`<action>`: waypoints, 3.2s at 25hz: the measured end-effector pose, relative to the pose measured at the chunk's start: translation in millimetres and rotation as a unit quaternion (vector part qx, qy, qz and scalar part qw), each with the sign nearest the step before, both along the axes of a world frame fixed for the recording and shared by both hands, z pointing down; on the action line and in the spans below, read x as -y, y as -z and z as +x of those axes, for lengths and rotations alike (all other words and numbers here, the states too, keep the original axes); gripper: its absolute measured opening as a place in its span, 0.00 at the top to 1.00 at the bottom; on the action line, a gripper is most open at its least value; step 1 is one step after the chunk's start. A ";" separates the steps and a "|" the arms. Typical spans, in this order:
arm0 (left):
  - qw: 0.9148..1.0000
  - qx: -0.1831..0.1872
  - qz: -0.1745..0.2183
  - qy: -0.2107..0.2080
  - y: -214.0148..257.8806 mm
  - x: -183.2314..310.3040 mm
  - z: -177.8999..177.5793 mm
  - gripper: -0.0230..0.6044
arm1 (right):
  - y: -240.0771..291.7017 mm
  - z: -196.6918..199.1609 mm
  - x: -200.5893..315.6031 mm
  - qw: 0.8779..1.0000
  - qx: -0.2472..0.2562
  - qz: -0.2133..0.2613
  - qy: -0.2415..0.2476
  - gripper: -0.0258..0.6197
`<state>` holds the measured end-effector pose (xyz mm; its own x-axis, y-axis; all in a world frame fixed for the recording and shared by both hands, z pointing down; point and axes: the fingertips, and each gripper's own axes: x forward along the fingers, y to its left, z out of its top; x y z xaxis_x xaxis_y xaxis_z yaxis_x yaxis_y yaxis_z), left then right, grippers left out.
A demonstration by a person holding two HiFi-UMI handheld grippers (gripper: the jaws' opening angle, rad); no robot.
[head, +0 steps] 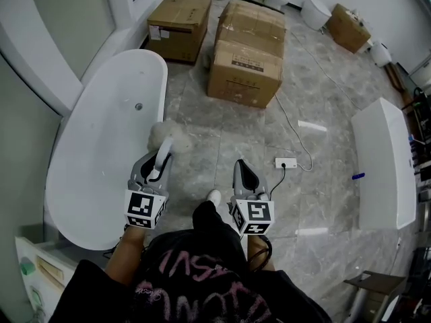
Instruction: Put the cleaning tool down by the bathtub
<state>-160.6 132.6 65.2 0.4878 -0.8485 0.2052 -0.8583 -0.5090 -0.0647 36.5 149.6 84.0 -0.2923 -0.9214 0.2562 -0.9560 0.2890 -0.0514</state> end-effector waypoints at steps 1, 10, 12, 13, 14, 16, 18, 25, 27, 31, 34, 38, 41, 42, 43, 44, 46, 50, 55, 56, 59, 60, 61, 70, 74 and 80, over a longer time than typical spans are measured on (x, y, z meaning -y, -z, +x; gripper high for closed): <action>1.000 0.000 -0.003 0.001 -1.9 6.4 0.4 0.83 | -3.5 1.2 6.3 1.000 0.000 -0.004 0.000 0.93; 1.000 0.012 -0.023 0.013 -14.0 54.3 8.5 0.83 | -22.2 10.9 62.3 1.000 0.010 -0.026 0.012 0.93; 0.999 0.008 -0.029 0.019 -14.2 64.6 11.0 0.83 | -23.8 13.2 72.9 0.999 0.010 -0.030 0.016 0.93; 0.999 0.009 -0.032 0.020 -15.9 68.9 12.7 0.83 | -25.0 14.9 77.4 0.999 0.010 -0.033 0.018 0.93; 0.999 0.009 -0.036 0.021 -18.2 72.9 14.6 0.83 | -26.3 16.8 81.7 0.999 0.011 -0.036 0.019 0.93; 0.999 0.011 -0.043 0.022 -22.4 81.2 19.9 0.83 | -29.7 22.8 89.7 0.999 0.011 -0.041 0.020 0.93; 0.999 0.012 -0.045 0.021 -24.7 89.6 27.7 0.83 | -33.1 31.7 96.9 0.999 0.014 -0.044 0.016 0.93; 0.998 0.031 -0.053 0.012 -27.6 127.0 62.6 0.83 | -45.1 69.0 128.3 0.998 0.025 -0.057 0.007 0.93; 0.998 0.036 -0.056 0.010 -24.6 140.5 74.0 0.83 | -46.6 78.0 139.9 0.998 0.029 -0.060 0.008 0.93; 0.997 0.042 -0.060 0.007 -26.8 161.0 96.0 0.83 | -49.9 94.6 158.4 0.997 0.038 -0.065 0.013 0.93; 0.997 0.048 -0.061 0.002 -30.6 174.6 110.0 0.83 | -56.6 106.8 170.6 0.997 0.039 -0.069 0.013 0.93; 0.996 0.053 -0.070 0.000 -40.9 182.9 119.3 0.83 | -65.9 115.8 180.2 0.996 0.041 -0.077 0.014 0.93; 0.996 0.056 -0.074 0.000 -42.0 189.0 125.1 0.83 | -70.7 121.5 185.0 0.996 0.039 -0.079 0.019 0.93; 0.996 0.057 -0.074 0.000 -41.8 190.7 127.6 0.83 | -71.5 123.3 186.4 0.996 0.040 -0.081 0.019 0.93; 0.996 0.059 -0.073 -0.001 -41.6 192.0 130.1 0.83 | -71.9 124.9 187.8 0.996 0.042 -0.082 0.020 0.93; 0.996 0.061 -0.072 -0.002 -42.0 193.0 132.3 0.83 | -72.1 126.5 189.5 0.995 0.043 -0.083 0.020 0.93; 0.995 0.068 -0.074 -0.004 -46.6 193.7 134.1 0.83 | -72.8 128.9 192.3 0.995 0.044 -0.084 0.020 0.93; 0.994 0.074 -0.077 0.001 -46.9 192.4 136.2 0.83 | -75.2 130.1 191.5 0.995 0.049 -0.087 0.023 0.93; 0.995 0.072 -0.076 0.002 -52.2 191.7 134.0 0.83 | -84.6 129.8 191.2 0.995 0.045 -0.093 0.018 0.93; 0.994 0.072 -0.079 0.002 -52.1 191.7 134.0 0.83 | -85.7 129.2 191.1 0.994 0.042 -0.096 0.016 0.94; 0.994 0.073 -0.080 0.000 -48.8 192.4 134.5 0.83 | -87.7 129.0 191.8 0.994 0.044 -0.102 0.009 0.94; 0.994 0.073 -0.080 0.000 -48.8 193.3 134.1 0.83 | -87.6 128.8 192.7 0.994 0.045 -0.101 0.008 0.94; 0.994 0.072 -0.080 0.000 -49.0 194.1 133.5 0.83 | -87.5 128.2 193.4 0.994 0.045 -0.100 0.008 0.94; 0.995 0.056 -0.081 -0.002 -52.3 196.5 117.3 0.83 | -87.9 111.8 191.3 0.994 0.027 -0.105 0.006 0.94; 0.995 0.053 -0.082 -0.003 -53.1 196.1 106.9 0.83 | -85.0 103.4 194.7 0.995 0.024 -0.101 0.000 0.94; 0.995 0.043 -0.092 -0.005 -60.6 199.2 94.5 0.83 | -80.7 89.0 198.8 0.996 0.022 -0.089 -0.006 0.94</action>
<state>-66.1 -66.6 125.7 0.4701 -0.7876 0.3984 -0.8481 -0.5280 -0.0430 125.5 -49.2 164.8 -0.2951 -0.8658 0.4040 -0.9553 0.2593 -0.1420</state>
